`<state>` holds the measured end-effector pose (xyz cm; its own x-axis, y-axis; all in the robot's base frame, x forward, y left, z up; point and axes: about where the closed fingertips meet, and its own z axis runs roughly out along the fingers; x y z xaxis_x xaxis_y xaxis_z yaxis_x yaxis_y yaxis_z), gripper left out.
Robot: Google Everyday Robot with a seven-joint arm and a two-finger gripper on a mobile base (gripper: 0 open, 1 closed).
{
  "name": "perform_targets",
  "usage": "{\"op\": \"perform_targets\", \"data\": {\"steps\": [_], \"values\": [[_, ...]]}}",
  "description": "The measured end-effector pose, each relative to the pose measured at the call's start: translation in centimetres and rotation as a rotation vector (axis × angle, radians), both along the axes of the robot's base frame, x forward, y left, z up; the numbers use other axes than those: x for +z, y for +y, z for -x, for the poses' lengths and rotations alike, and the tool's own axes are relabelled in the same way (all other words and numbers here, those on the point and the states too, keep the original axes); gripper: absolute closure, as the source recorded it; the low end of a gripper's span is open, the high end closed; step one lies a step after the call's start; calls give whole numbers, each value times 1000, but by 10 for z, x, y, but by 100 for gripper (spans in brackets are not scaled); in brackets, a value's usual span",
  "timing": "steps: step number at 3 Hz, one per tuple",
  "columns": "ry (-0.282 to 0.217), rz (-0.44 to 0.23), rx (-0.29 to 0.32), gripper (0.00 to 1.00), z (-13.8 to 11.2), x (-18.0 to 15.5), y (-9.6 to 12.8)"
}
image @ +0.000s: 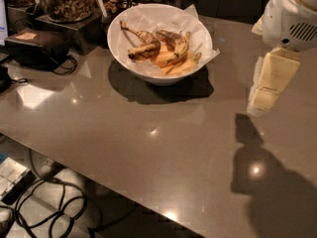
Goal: Pick banana from white bowl
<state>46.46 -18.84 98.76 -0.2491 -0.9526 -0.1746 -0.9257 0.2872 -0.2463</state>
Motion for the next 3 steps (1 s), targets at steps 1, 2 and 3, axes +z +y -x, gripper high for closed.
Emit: {"op": "perform_targets", "data": {"steps": [1,2,3], "values": [[-11,-4,1,0,-2,2,1],[-5,-51,-81,0,-16,5,5],[0,-118,-234,0,-66,19,19]]}}
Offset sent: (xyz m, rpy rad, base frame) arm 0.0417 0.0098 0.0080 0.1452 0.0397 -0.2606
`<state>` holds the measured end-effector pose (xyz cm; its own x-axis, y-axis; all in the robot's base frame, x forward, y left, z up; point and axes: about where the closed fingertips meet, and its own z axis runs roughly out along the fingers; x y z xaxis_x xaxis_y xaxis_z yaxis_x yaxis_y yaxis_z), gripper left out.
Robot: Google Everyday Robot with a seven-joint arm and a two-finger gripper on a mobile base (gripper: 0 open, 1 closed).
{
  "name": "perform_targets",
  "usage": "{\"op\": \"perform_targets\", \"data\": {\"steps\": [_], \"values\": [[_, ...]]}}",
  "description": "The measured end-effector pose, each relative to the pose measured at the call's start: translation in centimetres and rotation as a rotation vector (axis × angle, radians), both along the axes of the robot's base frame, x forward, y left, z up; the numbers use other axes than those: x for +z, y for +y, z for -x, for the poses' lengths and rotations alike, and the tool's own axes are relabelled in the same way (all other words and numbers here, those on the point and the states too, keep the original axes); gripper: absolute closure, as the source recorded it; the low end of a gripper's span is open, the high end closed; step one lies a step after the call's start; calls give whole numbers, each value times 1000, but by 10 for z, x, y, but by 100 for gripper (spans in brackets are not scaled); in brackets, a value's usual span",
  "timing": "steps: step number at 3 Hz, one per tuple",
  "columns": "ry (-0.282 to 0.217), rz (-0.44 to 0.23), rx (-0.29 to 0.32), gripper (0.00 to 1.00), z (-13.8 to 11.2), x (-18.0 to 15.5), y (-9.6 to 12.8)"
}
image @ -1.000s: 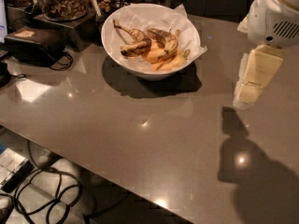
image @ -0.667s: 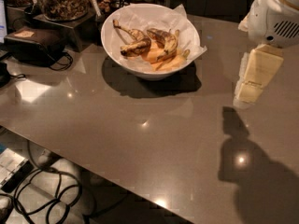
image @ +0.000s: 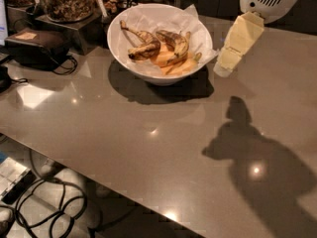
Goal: Pick banana from white bowl
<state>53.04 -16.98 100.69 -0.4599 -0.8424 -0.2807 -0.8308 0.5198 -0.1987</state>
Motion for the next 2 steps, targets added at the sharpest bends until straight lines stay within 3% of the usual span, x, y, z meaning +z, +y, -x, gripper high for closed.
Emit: {"op": "perform_targets", "data": {"steps": [1,2], "values": [[-19,-7,2,0,-3,3,2],[19,-78,-10,0,-20,1,21]]}}
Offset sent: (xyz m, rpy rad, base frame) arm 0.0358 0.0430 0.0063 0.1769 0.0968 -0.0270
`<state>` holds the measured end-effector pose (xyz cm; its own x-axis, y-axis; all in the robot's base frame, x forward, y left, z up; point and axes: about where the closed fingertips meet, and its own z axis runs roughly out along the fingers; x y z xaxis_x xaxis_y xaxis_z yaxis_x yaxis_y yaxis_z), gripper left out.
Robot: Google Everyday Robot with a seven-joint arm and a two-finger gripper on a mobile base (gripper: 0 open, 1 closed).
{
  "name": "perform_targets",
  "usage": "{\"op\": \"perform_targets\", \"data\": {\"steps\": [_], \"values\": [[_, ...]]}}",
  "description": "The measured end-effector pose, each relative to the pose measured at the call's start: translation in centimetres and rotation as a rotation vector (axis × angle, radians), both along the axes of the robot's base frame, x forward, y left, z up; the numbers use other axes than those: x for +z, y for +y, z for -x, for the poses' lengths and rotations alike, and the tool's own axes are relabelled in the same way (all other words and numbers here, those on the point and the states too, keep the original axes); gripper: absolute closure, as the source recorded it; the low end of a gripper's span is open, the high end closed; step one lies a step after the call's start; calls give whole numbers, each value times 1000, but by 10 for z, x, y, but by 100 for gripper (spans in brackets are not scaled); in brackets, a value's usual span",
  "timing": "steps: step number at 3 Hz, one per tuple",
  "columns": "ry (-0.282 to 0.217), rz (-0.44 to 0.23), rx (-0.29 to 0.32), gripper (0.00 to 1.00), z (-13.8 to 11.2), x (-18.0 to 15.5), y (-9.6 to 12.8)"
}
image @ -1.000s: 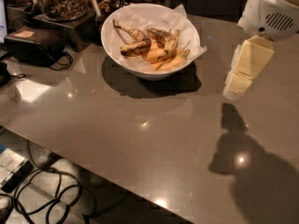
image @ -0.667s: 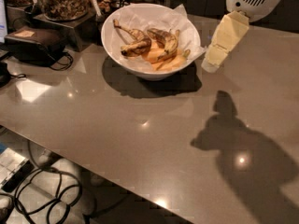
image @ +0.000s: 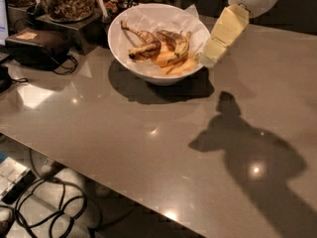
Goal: Pick banana from white bowl
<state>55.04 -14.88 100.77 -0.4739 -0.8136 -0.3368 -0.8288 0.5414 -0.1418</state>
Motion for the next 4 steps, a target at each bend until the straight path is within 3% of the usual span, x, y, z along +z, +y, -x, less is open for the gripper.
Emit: {"op": "perform_targets", "data": {"steps": [1,2,4], "values": [[32,-47,29,0,-48,0,40],[-2,-60,21,0,-55,3,41],[-6,-127,-39,0,-81,3,59]]}}
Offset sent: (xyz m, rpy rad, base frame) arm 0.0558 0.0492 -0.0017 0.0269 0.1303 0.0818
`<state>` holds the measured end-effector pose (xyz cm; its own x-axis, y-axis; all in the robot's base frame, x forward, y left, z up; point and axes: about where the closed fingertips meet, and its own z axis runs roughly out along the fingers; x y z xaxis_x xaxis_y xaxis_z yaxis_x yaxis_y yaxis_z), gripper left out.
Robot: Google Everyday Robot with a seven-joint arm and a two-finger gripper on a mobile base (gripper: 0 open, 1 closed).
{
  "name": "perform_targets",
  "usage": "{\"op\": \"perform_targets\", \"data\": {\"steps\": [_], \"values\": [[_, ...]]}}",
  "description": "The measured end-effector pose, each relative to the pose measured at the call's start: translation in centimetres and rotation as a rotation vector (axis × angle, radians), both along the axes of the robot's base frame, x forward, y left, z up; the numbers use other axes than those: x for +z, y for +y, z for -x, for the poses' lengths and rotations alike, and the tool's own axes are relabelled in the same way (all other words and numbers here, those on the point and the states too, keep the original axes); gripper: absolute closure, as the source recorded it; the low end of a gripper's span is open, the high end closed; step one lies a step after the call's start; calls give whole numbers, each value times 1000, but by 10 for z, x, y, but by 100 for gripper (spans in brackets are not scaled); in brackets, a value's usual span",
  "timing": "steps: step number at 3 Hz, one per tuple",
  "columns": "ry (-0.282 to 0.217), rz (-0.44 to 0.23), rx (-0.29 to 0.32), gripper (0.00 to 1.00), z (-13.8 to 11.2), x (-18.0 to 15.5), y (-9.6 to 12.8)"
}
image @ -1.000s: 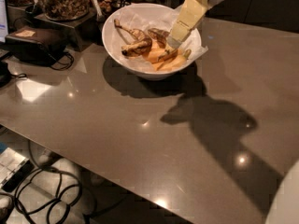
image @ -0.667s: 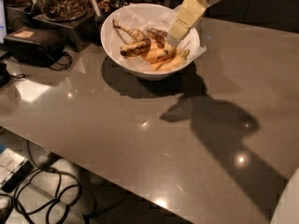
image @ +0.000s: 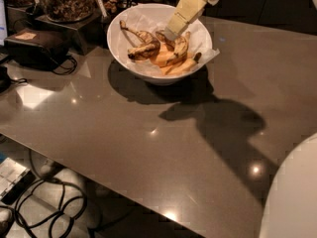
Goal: Pick banana from white bowl
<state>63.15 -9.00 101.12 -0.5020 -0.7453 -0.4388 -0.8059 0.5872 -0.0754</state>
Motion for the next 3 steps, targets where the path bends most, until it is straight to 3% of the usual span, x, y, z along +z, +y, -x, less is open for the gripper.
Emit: {"op": "perform_targets", "data": {"steps": [3], "values": [[36,-30,-24,0,-7,-10,12]]}}
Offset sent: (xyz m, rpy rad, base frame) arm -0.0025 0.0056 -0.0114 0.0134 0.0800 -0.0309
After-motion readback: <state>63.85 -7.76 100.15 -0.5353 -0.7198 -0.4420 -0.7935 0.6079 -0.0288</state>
